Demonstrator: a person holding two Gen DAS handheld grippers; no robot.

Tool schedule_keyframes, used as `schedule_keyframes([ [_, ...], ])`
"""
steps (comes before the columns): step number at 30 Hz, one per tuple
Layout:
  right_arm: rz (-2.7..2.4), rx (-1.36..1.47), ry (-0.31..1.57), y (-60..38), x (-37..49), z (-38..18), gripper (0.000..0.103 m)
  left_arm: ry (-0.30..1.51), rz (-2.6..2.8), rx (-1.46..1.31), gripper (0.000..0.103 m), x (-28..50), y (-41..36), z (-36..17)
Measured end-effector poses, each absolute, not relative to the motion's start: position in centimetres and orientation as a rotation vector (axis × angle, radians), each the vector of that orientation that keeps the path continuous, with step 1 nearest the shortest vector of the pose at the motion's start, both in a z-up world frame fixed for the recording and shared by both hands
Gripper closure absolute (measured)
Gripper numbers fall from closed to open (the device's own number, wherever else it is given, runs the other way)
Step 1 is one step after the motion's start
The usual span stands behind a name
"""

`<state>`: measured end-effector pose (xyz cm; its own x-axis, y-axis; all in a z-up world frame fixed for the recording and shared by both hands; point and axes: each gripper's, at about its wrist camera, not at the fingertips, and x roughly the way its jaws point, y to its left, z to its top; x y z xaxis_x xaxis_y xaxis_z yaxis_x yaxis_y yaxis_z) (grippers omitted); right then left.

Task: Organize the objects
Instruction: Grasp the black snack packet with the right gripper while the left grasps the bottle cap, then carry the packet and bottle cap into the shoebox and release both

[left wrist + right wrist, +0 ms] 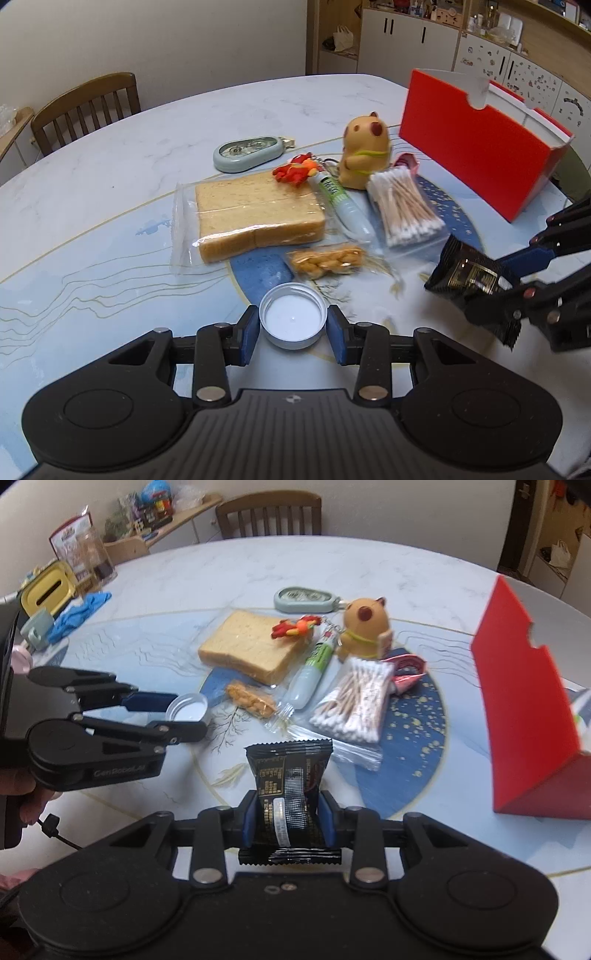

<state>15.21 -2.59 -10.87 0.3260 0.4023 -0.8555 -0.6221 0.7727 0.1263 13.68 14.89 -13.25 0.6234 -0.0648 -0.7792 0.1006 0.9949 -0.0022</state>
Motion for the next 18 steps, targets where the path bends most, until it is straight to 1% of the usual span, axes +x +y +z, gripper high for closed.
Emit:
schedule_keyframes([
  [10, 0.661, -0.180, 0.962, -6.9, 15.5, -7.2, 0.070, 0.873, -0.103, 0.005, 0.065, 12.7, 13.2, -10.0],
  [18, 0.663, -0.162, 0.926, -11.1, 16.7, -4.9, 0.070, 0.833, -0.125, -0.014, 0.065, 12.8, 10.3, -7.2],
])
